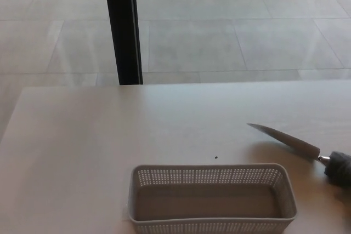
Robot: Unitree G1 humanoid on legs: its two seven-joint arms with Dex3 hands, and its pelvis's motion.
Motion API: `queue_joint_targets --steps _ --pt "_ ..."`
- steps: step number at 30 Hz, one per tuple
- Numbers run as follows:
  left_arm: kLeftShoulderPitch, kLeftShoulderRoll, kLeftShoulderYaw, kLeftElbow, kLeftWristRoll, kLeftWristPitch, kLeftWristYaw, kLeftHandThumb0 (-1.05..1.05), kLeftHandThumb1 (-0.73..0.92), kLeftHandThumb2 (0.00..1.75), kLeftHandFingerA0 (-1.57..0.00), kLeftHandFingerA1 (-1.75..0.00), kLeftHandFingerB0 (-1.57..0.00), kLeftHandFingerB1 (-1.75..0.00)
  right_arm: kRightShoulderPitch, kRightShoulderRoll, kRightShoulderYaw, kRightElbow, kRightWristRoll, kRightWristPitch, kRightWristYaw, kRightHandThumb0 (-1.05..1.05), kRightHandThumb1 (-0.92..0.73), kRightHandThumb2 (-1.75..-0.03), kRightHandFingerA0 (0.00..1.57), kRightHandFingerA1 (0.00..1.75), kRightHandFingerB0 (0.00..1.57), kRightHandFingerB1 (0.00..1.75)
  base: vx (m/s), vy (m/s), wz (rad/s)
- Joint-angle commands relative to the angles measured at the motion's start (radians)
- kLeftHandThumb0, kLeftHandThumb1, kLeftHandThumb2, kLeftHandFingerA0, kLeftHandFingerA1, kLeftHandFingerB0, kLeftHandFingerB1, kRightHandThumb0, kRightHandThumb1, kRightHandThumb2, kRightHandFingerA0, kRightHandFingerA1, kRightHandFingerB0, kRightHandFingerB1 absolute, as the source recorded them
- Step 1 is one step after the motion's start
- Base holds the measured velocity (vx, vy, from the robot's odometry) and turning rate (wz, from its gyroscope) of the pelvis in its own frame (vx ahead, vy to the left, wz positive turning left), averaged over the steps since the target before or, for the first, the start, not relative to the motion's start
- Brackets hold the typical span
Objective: A garden tool is kept on the righthand side and a container is kept on the lefthand side on a desk infront of the robot. the robot uses its right hand to pick up the garden tool and makes a scooping motion inside the container
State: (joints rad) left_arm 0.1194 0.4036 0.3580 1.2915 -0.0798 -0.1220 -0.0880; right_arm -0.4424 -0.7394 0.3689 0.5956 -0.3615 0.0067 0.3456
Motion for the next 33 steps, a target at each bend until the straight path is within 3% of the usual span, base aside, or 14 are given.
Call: queue_joint_targets --steps 1,3,4,5,6,7,10,11,12,14,17,29,30,33 --pt "0.011 0.005 -0.005 0.000 -0.004 -0.037 -0.022 -0.62 0.60 0.58 -0.64 -0.70 -0.62 -0.48 -0.027 0.050 0.032 0.073 -0.077 0.008 -0.027 -0.87 -0.60 -1.00 0.00 0.43 0.03 0.29 0.00 0.000 0.00" --pt "0.010 0.004 -0.007 -0.004 -0.005 -0.031 -0.021 -0.62 0.61 0.58 -0.63 -0.67 -0.61 -0.47 -0.041 0.066 0.037 0.114 -0.089 0.001 -0.047 -0.83 -0.56 -0.96 0.05 0.46 0.02 0.33 0.00 0.000 0.00" --pt "0.011 0.003 -0.005 -0.004 -0.008 -0.037 -0.028 -0.63 0.59 0.58 -0.63 -0.68 -0.65 -0.48 -0.044 0.079 0.055 0.136 -0.123 0.009 -0.091 -0.78 -0.68 -0.61 0.20 0.42 0.14 0.27 0.00 0.000 0.00" --pt "0.013 0.002 -0.003 -0.005 -0.011 -0.040 -0.032 -0.65 0.58 0.58 -0.63 -0.69 -0.65 -0.48 -0.043 0.081 0.069 0.145 -0.147 0.004 -0.123 -0.73 -0.67 -0.61 0.30 0.56 0.17 0.27 0.00 0.000 0.00" --pt "0.014 0.001 0.004 -0.007 -0.019 -0.039 -0.037 -0.66 0.57 0.57 -0.71 -0.96 -0.67 -0.50 -0.039 0.088 0.094 0.150 -0.194 0.028 -0.177 -0.67 -0.65 -0.60 0.33 0.85 0.20 0.28 0.00 0.000 0.00" --pt "0.014 0.001 0.004 -0.007 -0.019 -0.039 -0.038 -0.66 0.57 0.57 -0.71 -0.96 -0.67 -0.50 -0.041 0.090 0.097 0.154 -0.199 0.029 -0.185 -0.67 -0.65 -0.60 0.33 0.85 0.20 0.28 0.00 0.000 0.00" --pt "0.017 0.002 0.001 -0.008 -0.015 -0.040 -0.040 -0.64 0.59 0.58 -0.63 -0.73 -0.64 -0.46 -0.035 0.102 0.125 0.161 -0.242 0.060 -0.234 -0.47 -0.66 -0.61 0.44 0.77 0.22 0.29 0.00 0.000 0.00" --pt "0.020 0.003 -0.003 -0.013 -0.013 -0.041 -0.042 -0.63 0.60 0.58 -0.62 -0.69 -0.63 -0.46 -0.043 0.099 0.207 0.184 -0.341 0.091 -0.246 -0.42 -0.60 -0.77 0.64 1.07 0.17 0.38 0.00 0.000 0.00" --pt "0.022 0.003 -0.004 -0.014 -0.012 -0.043 -0.044 -0.63 0.60 0.58 -0.64 -0.69 -0.64 -0.47 -0.048 0.096 0.244 0.197 -0.378 0.102 -0.241 -0.30 -0.71 -0.62 0.68 1.21 0.28 0.30 0.00 0.000 0.00" --pt "0.018 0.004 -0.004 -0.008 -0.010 -0.040 -0.041 -0.63 0.60 0.58 -0.59 -0.64 -0.60 -0.45 -0.045 0.099 0.293 0.220 -0.420 0.119 -0.257 -0.31 -0.70 -0.62 0.75 1.28 0.50 0.38 0.00 0.000 0.00" --pt "0.020 0.009 -0.009 -0.003 -0.003 -0.049 -0.050 -0.63 0.60 0.58 -0.63 -0.70 -0.65 -0.46 -0.005 0.093 0.319 0.220 -0.432 0.111 -0.321 -0.33 -0.67 -0.62 0.75 1.43 0.67 0.50 0.00 0.000 0.00" --pt "0.035 0.009 -0.028 -0.014 0.001 -0.061 -0.050 -0.61 0.62 0.59 -0.58 -0.63 -0.58 -0.44 0.066 0.088 0.310 0.262 -0.386 0.013 -0.535 -0.38 -0.80 -0.67 0.71 1.53 0.73 0.74 0.00 0.000 0.00" --pt "0.032 0.009 -0.028 -0.013 -0.001 -0.054 -0.047 -0.60 0.62 0.59 -0.60 -0.68 -0.60 -0.47 0.079 0.083 0.299 0.261 -0.389 -0.014 -0.615 -0.37 -0.76 -0.68 0.78 1.55 0.76 1.01 0.00 0.000 0.00" --pt "0.039 0.009 -0.031 -0.019 0.000 -0.063 -0.047 -0.60 0.62 0.59 -0.55 -0.67 -0.58 -0.47 0.091 0.080 0.276 0.279 -0.372 -0.085 -0.715 -0.29 -0.73 -0.67 0.79 1.59 0.80 1.12 0.00 0.000 0.00"
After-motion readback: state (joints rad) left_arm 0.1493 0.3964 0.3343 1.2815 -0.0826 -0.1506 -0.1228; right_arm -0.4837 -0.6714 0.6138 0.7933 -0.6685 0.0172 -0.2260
